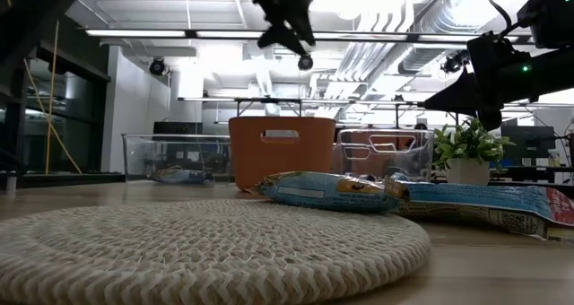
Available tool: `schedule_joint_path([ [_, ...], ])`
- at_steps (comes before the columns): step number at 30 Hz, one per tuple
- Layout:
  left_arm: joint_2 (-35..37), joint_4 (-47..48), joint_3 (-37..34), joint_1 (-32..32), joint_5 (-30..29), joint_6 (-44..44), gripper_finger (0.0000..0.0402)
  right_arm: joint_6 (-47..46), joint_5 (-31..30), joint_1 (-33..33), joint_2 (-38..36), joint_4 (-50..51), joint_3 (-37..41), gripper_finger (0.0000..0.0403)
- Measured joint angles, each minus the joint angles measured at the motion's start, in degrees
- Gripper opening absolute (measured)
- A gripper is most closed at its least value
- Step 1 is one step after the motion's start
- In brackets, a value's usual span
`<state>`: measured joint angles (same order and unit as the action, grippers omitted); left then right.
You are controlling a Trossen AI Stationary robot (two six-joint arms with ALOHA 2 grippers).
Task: Pick and place Granola Bars by type
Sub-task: Put the yellow granola bar into the orange bin
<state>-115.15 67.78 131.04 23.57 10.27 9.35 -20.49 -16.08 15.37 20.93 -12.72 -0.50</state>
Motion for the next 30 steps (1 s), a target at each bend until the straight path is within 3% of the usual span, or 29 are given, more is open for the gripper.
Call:
schedule_joint_path([
  [6, 5.4, 7.5, -0.4, -1.6, 5.2, -10.7, 0.0161, 0.0, 0.0, 0.0, 0.0, 0.0, 0.0, 0.0000],
  [14, 6.1, 15.7, -0.5, -10.6, 8.6, -31.6, 0.0161, 0.0, 0.0, 0.0, 0.0, 0.0, 0.0, 0.0000],
  [22, 5.6, 15.3, -6.0, -21.0, 1.8, -42.8, 0.0161, 0.0, 0.0, 0.0, 0.0, 0.0, 0.0, 0.0000],
  [30, 5.4, 6.7, -19.1, -29.1, -2.2, -44.1, 0.0161, 0.0, 0.0, 0.0, 0.0, 0.0, 0.0, 0.0000],
])
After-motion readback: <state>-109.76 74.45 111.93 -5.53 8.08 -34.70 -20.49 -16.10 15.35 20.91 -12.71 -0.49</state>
